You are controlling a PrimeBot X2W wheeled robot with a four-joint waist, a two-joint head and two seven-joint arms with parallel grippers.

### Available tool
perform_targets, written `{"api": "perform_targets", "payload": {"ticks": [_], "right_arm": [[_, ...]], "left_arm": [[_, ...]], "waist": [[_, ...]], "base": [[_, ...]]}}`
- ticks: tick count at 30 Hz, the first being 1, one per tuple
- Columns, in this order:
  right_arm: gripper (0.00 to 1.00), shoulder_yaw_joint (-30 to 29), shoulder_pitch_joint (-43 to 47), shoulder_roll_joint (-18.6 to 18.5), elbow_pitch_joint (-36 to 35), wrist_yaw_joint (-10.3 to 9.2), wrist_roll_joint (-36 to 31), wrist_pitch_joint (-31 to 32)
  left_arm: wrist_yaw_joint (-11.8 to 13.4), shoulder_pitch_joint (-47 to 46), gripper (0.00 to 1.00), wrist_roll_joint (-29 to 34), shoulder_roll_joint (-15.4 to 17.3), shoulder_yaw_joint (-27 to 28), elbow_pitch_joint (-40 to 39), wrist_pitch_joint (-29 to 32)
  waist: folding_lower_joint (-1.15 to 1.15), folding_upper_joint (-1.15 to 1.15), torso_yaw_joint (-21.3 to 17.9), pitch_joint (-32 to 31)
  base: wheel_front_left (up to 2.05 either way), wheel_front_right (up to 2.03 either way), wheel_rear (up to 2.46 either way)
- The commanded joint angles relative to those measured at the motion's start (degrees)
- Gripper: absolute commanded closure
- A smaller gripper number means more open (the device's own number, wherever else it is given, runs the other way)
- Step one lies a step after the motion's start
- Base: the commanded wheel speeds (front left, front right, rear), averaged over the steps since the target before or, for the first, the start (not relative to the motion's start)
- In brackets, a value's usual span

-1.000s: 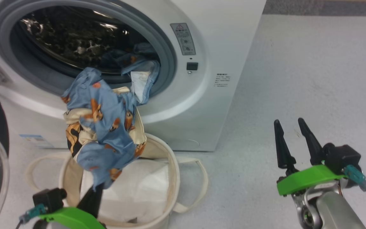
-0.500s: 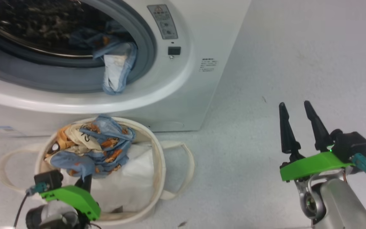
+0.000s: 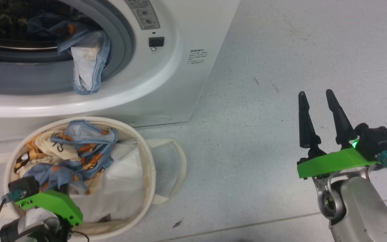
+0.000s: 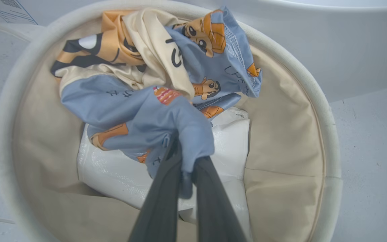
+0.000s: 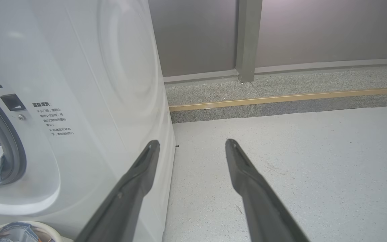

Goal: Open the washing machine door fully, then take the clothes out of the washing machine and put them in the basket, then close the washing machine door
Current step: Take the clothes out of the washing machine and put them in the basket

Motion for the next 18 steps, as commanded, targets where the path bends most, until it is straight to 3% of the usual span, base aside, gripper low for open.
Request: {"api": "perform_targets", "payload": {"ticks": [1,5,6,7,8,9,18], "right_arm": [[0.0,0.7,-0.6,0.1,-1.9,0.05,-0.3,-0.7],[0.0,0.9,-0.7,0.5,-1.8,0.05,-0.2,-0.7],[0.0,0.9,-0.7,0.5,-1.8,0.05,-0.2,-0.7],[0.0,1.0,-0.7,0.6,-1.7,0.05,-0.1,-0.7],[0.0,1.1,-0.6,0.6,-1.6,0.05,-0.1,-0.7],[0.0,1.2,-0.6,0.6,-1.4,0.05,-0.1,-0.7],[0.0,1.8,-0.2,0.4,-0.1,0.05,0.2,-0.7]], "left_arm": [[-0.3,-0.4,1.0,-0.9,1.7,1.5,0.3,-0.3],[-0.3,-0.1,1.0,-1.2,1.7,1.3,1.3,-0.1],[-0.3,0.0,0.94,-1.1,1.7,1.0,1.4,-0.1],[-0.3,0.0,0.7,-1.1,1.5,0.7,1.5,-0.2],[-0.3,0.1,0.08,-1.2,1.4,0.5,1.4,-0.3],[-0.3,0.1,0.0,-1.3,1.2,0.3,1.3,-0.4],[-0.3,-1.7,0.0,1.7,3.1,-2.7,-0.3,-2.1]], "waist": [[0.0,0.0,-0.3,0.1],[0.0,0.0,-0.6,-0.3],[0.0,0.0,-0.6,-0.4],[0.0,0.0,-0.5,-0.5],[0.0,0.0,-0.4,-0.6],[0.0,0.0,-0.2,-0.9],[0.0,0.0,3.2,-4.3]], "base": [[0.0,0.0,0.0],[0.0,0.0,0.0],[0.0,0.0,0.0],[0.0,0.0,0.0],[0.0,0.0,0.0],[0.0,0.0,0.0],[0.0,0.0,0.0]]}}
